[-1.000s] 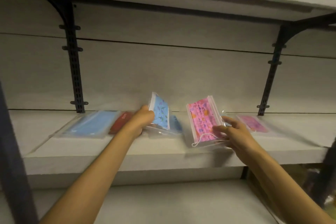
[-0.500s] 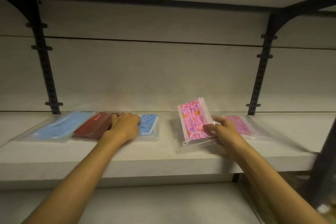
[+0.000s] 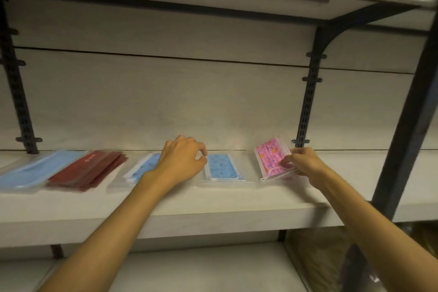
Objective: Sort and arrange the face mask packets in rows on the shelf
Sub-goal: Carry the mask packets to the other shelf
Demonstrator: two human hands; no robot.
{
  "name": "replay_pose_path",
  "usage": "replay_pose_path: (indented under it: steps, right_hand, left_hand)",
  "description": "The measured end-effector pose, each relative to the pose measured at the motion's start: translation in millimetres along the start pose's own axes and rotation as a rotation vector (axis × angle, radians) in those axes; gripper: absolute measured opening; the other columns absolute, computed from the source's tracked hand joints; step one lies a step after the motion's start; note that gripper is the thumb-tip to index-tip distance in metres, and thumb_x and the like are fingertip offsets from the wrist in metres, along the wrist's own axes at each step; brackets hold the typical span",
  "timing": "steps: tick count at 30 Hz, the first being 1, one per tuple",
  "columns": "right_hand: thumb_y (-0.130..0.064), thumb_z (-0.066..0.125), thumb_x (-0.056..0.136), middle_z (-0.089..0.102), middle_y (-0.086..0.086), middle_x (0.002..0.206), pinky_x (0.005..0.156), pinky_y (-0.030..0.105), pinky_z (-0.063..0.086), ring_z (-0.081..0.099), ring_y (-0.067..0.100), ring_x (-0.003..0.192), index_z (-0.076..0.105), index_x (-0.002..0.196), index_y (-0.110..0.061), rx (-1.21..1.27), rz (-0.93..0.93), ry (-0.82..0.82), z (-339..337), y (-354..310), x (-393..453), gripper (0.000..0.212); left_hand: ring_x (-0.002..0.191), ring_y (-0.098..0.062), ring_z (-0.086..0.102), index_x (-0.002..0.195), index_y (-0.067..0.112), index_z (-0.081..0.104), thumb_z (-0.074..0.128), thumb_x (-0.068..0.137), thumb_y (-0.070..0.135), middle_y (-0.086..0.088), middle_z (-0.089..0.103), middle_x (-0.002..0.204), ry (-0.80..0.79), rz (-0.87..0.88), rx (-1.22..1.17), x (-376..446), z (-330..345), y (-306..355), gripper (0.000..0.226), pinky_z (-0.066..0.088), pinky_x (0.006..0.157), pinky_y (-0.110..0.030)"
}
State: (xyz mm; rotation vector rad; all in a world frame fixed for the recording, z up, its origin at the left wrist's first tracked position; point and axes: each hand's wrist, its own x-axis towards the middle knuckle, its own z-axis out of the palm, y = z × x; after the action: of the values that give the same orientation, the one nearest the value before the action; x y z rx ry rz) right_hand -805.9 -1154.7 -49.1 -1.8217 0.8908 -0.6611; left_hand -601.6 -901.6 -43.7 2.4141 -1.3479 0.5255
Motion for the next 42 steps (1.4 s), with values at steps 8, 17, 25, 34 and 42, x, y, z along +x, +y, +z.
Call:
replay_pose_path:
  steps: [8, 17, 25, 34, 42]
  right_hand:
    - [-0.027, 0.085, 0.068, 0.065, 0.013, 0.114, 0.08, 0.039, 0.055, 0.064, 0.028, 0.101, 0.049, 0.132, -0.011, -0.428, -0.024, 0.083, -10.5, 33.5, 30.5, 0.075]
    - [-0.053, 0.063, 0.086, 0.071, -0.003, 0.114, 0.099, 0.046, 0.049, 0.062, 0.024, 0.108, 0.074, 0.106, -0.033, -0.73, -0.269, -0.073, 14.0, 37.0, 25.4, 0.031]
    - [-0.038, 0.06, 0.088, 0.071, 0.0, 0.117, 0.094, 0.045, 0.051, 0.064, 0.026, 0.106, 0.069, 0.115, -0.031, -0.732, -0.388, 0.017, 36.1, 19.7, 7.8, 0.029]
    - [-0.03, 0.062, 0.092, 0.063, 0.001, 0.127, 0.094, 0.038, 0.05, 0.06, 0.02, 0.111, 0.064, 0.125, -0.024, -0.614, -0.603, -0.09, 114.6, -28.1, -62.7, 0.034]
    - [-0.029, 0.062, 0.09, 0.066, -0.006, 0.119, 0.087, 0.034, 0.049, 0.062, 0.013, 0.102, 0.065, 0.118, -0.027, -0.524, -0.757, -0.159, 219.1, -79.8, -158.0, 0.029]
  left_hand:
    - [0.112, -0.017, 0.051, 0.108, 0.036, 0.067, 0.053, 0.09, 0.034, 0.01, 0.065, 0.114, -0.052, 0.0, -0.019, -5.6, 8.9, 9.0, 0.023, 0.037, 0.093, -0.036]
    - [0.107, -0.016, 0.053, 0.105, 0.036, 0.067, 0.053, 0.089, 0.04, 0.013, 0.064, 0.107, -0.025, -0.017, -0.025, -16.6, 8.1, 3.8, 0.021, 0.038, 0.09, -0.033]
    - [0.116, -0.018, 0.053, 0.122, 0.036, 0.062, 0.052, 0.093, 0.043, 0.009, 0.063, 0.122, -0.019, -0.063, -0.03, -37.4, -6.7, -14.9, 0.031, 0.041, 0.097, -0.035]
    - [0.122, -0.016, 0.053, 0.129, 0.034, 0.057, 0.054, 0.095, 0.041, 0.011, 0.059, 0.132, 0.018, -0.113, -0.139, -81.7, -33.8, -49.2, 0.035, 0.041, 0.096, -0.033]
    - [0.122, -0.016, 0.049, 0.132, 0.037, 0.054, 0.053, 0.095, 0.043, 0.009, 0.057, 0.134, 0.007, -0.141, -0.104, -155.9, -72.6, -110.8, 0.037, 0.035, 0.098, -0.034]
